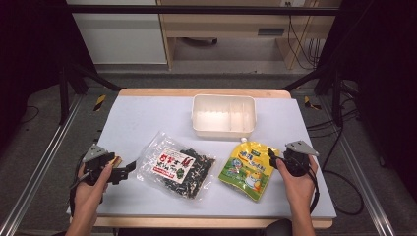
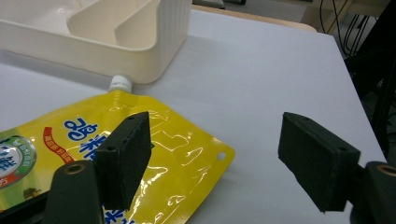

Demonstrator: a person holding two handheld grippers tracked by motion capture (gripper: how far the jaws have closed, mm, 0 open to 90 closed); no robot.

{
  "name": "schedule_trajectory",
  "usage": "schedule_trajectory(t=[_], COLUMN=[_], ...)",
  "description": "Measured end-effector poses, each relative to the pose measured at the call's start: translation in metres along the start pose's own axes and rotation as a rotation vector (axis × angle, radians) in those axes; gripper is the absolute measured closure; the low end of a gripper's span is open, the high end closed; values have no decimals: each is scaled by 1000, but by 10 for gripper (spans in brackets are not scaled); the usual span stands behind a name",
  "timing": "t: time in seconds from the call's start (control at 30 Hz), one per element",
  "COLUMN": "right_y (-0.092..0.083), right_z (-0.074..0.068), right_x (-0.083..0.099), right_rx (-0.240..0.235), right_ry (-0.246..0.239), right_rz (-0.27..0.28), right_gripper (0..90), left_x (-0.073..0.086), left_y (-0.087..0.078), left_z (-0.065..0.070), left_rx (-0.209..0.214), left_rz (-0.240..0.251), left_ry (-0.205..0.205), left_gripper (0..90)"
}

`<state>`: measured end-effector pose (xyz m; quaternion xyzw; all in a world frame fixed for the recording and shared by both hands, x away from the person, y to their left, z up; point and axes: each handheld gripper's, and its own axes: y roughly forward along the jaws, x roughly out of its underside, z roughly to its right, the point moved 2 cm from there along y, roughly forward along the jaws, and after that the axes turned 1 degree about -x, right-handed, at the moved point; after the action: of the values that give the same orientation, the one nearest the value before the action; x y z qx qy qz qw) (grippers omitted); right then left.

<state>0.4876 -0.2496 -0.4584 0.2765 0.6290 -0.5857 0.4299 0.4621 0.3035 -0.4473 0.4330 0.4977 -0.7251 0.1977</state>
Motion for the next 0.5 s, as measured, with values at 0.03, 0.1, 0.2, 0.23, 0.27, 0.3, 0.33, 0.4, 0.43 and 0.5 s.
schedule_trajectory(t=[0.03, 0.1, 0.2, 0.23, 0.27, 0.3, 0.33, 0.4, 0.43, 0.5], right_y=[1, 0, 0, -1, -1, -1, -1, 0, 1, 1], right_z=[1, 1, 1, 1, 1, 1, 1, 0, 0, -1], right_x=[0, 1, 1, 1, 1, 1, 1, 2, 2, 1], right_rx=[2, 3, 2, 4, 4, 5, 4, 5, 3, -1], right_ry=[-1, 5, 10, 13, 13, 14, 14, 11, 13, 10], right_rz=[-4, -10, -9, -8, -8, -10, -10, -17, -20, -23], right_gripper=[246, 245, 246, 246, 246, 246, 246, 246, 246, 245], left_x=[1, 2, 5, 7, 7, 8, 9, 11, 12, 12], left_y=[0, 1, 4, 4, 4, 4, 4, 3, 3, 2], left_z=[2, 4, 10, 12, 12, 12, 11, 5, 3, -1], left_rx=[7, 12, 28, 51, 51, 59, 67, 63, 59, 46], left_rz=[-3, -8, -22, -15, -15, -17, -29, -54, -57, -70], left_ry=[-2, -2, -17, -48, -48, -58, -69, -111, -123, -140], left_gripper=[41, 43, 51, 64, 64, 64, 66, 86, 104, 107])
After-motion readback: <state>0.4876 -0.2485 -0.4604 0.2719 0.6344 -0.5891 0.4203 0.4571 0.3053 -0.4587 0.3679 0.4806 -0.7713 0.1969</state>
